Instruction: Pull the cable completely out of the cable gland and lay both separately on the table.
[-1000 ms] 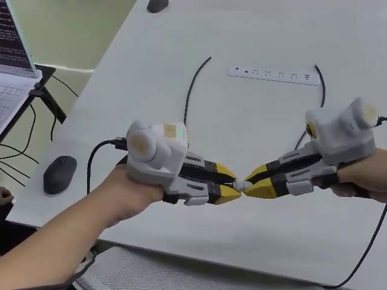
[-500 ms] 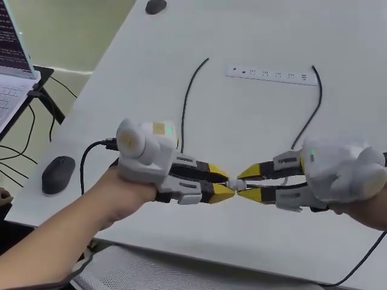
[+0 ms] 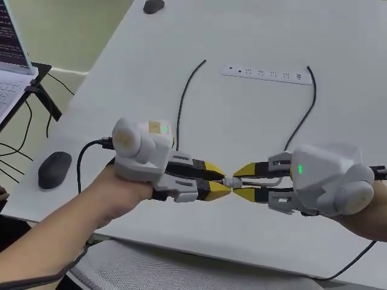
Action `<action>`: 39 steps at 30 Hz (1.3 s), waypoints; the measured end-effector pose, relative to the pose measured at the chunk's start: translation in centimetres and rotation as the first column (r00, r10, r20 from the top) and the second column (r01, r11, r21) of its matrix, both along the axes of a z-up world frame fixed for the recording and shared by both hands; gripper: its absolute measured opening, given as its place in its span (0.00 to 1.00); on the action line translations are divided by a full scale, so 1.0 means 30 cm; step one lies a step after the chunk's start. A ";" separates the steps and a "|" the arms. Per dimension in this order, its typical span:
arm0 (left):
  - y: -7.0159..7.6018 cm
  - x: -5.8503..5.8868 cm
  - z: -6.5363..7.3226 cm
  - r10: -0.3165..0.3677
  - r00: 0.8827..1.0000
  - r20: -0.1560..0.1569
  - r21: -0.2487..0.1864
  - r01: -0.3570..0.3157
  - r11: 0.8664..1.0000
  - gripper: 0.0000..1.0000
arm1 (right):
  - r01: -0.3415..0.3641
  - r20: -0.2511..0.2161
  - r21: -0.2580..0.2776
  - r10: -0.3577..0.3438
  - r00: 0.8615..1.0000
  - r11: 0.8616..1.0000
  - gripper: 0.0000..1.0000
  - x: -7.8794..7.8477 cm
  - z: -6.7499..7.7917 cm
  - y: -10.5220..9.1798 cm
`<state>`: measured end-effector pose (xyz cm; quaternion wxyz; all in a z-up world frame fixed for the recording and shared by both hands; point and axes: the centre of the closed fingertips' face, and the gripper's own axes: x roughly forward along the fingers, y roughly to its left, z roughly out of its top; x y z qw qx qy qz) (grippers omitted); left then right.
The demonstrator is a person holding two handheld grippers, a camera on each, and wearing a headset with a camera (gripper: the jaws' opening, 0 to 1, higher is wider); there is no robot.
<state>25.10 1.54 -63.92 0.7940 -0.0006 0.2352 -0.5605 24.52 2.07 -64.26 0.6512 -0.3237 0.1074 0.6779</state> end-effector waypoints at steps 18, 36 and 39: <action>0.025 0.013 0.025 0.012 0.998 0.066 0.014 -0.013 1.000 0.15 | 0.324 -0.114 0.038 -0.319 0.941 0.945 0.14 0.059 0.029 -0.066; 0.025 0.031 0.028 0.008 0.997 0.078 0.020 -0.010 1.000 0.15 | 0.441 0.028 0.051 -0.442 0.896 0.896 0.04 0.070 0.016 -0.029; 0.024 0.031 0.032 0.007 0.997 0.074 0.017 -0.008 1.000 0.15 | 0.427 0.048 0.047 -0.429 0.902 0.903 0.03 0.070 0.015 -0.031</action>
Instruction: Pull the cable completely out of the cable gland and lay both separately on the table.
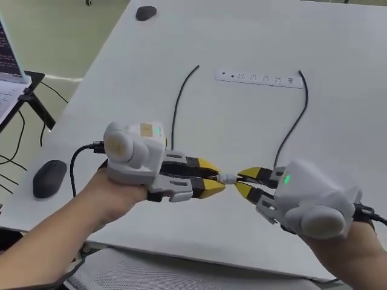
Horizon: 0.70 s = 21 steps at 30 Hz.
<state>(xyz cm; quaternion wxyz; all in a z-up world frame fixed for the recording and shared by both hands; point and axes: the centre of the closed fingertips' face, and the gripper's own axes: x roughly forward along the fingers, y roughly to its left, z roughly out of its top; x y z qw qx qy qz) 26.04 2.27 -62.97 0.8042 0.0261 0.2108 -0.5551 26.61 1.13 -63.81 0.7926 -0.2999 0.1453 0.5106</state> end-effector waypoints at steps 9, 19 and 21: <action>-0.013 -0.009 -0.008 -0.030 0.999 0.046 0.029 0.028 0.999 0.15 | 0.004 -0.065 0.009 -0.003 0.998 1.000 0.01 -0.006 -0.014 -0.013; -0.010 0.009 -0.020 -0.024 0.998 0.060 0.031 0.022 0.999 0.15 | 0.040 -0.110 0.028 -0.037 0.993 0.999 0.00 0.005 -0.024 -0.023; -0.012 0.011 -0.022 -0.018 0.998 0.056 0.032 0.016 0.999 0.15 | 0.044 -0.112 0.022 -0.041 0.993 0.999 0.00 0.007 -0.030 -0.028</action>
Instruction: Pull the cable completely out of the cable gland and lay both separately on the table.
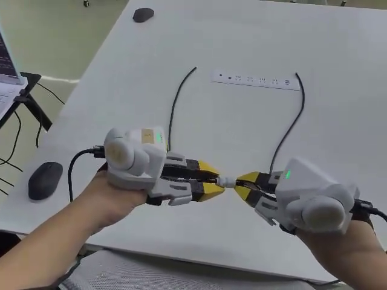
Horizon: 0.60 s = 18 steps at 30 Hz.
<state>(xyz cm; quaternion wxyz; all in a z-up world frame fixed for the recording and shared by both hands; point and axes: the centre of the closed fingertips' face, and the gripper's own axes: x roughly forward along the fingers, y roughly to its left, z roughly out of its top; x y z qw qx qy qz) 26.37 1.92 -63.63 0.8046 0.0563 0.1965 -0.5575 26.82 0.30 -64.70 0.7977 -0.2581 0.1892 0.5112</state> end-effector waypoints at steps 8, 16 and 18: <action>0.001 0.004 0.000 0.018 1.000 -0.023 -0.008 -0.018 1.000 0.15 | 0.058 -0.051 0.008 -0.057 0.997 0.998 0.00 0.021 -0.030 -0.041; 0.001 0.006 0.001 0.028 0.999 -0.041 -0.016 -0.028 0.999 0.15 | 0.146 -0.120 0.026 -0.142 0.983 0.989 0.00 0.048 -0.066 -0.087; 0.001 0.007 -0.002 0.037 0.998 -0.059 -0.019 -0.038 0.999 0.15 | 0.178 -0.142 0.029 -0.172 0.975 0.984 0.00 0.058 -0.077 -0.102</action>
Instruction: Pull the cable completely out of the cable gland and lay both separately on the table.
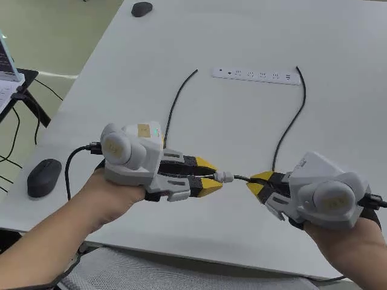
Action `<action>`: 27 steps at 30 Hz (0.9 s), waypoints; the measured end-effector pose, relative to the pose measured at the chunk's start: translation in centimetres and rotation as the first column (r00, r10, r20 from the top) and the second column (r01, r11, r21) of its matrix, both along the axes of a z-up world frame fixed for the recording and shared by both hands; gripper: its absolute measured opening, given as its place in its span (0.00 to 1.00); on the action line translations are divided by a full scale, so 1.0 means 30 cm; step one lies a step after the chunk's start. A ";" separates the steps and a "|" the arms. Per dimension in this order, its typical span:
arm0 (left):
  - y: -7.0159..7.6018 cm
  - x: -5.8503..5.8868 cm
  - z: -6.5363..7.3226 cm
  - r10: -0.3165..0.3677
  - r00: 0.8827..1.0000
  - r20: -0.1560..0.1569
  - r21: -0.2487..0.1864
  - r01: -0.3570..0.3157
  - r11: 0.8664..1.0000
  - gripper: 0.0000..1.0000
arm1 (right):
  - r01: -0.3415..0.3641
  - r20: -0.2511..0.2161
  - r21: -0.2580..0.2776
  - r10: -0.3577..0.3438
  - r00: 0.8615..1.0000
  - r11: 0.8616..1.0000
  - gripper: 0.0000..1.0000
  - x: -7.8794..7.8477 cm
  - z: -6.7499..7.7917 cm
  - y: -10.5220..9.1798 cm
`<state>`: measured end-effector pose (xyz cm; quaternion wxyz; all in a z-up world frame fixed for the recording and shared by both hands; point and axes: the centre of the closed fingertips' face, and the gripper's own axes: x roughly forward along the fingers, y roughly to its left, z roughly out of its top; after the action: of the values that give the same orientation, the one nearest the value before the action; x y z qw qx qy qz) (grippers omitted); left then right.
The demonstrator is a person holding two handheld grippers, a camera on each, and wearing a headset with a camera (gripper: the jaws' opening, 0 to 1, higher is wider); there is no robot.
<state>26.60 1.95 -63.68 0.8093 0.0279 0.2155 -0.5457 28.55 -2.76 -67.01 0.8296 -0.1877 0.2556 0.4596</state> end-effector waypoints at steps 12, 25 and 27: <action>-0.007 0.012 0.008 0.040 0.999 -0.021 -0.032 -0.041 0.999 0.15 | 0.243 -0.167 0.024 -0.235 0.957 0.970 0.00 0.056 -0.111 -0.140; -0.009 0.009 0.002 0.046 0.998 -0.032 -0.022 -0.047 0.999 0.15 | 0.349 -0.262 0.053 -0.324 0.909 0.936 0.01 0.041 -0.152 -0.174; -0.005 0.011 0.003 0.053 0.997 -0.051 -0.027 -0.055 0.998 0.15 | 0.342 -0.281 0.074 -0.309 0.909 0.937 0.01 0.033 -0.150 -0.163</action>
<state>26.93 1.81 -63.58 0.8184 -0.0029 0.2287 -0.5271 29.52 -7.66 -71.51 0.8627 -0.0283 0.3635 0.3505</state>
